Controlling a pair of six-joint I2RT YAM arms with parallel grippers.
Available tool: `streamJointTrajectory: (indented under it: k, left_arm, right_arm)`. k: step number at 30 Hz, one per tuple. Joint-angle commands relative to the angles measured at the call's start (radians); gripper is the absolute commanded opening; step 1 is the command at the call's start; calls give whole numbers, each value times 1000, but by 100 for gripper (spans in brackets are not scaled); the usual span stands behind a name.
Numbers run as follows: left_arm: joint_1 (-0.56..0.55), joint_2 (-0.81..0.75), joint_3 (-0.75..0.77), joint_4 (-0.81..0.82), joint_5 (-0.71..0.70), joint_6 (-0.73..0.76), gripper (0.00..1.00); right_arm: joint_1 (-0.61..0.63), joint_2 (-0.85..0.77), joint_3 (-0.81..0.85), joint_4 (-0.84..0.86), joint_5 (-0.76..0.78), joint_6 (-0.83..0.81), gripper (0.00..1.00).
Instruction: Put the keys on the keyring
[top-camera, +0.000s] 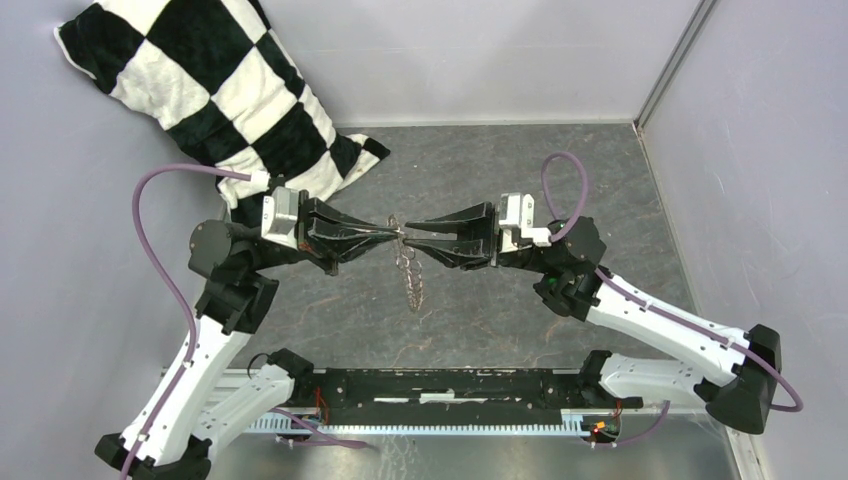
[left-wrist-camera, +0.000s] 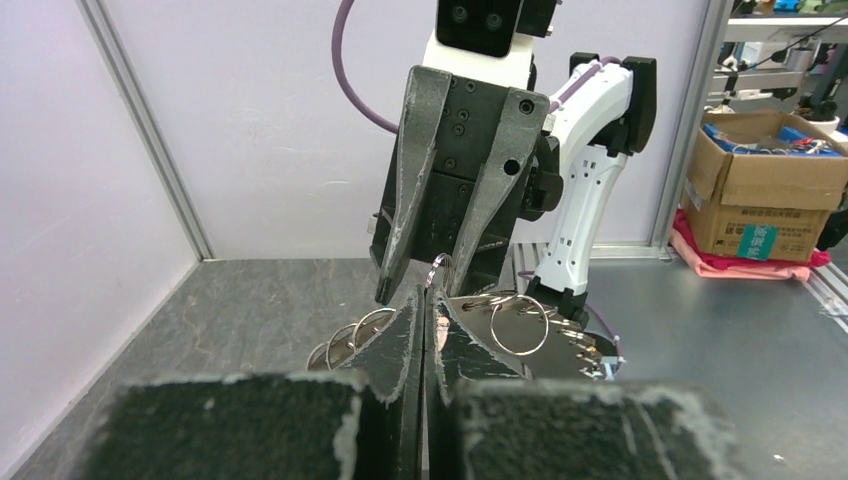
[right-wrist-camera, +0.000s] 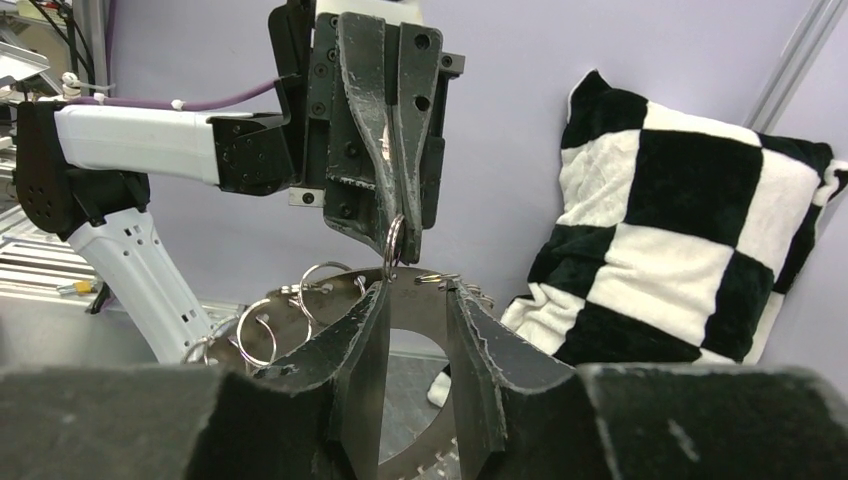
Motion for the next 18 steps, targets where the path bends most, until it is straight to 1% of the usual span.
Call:
streamJointTrajectory:
  k: [1,4,9,12,18]
  left_arm:
    - [-2,-16,8,9,-22,72,2]
    - [-2,-21,3,1,-22,83,2]
    - [-2,-32,-10,-18,-26,141,2]
    - [-2,-37,-16,-27,-25,166,2]
    - [-2,-44,-21,-28,1,214,2]
  right_arm:
    - [3,14,20,52,-4,28,33]
    - [4,15,19,65,-18,39,33]
    - [4,14,22,94,-60,66,41]
    - [6,12,20,99,-70,74,41]
    - [6,41,31,70,-65,74,35]
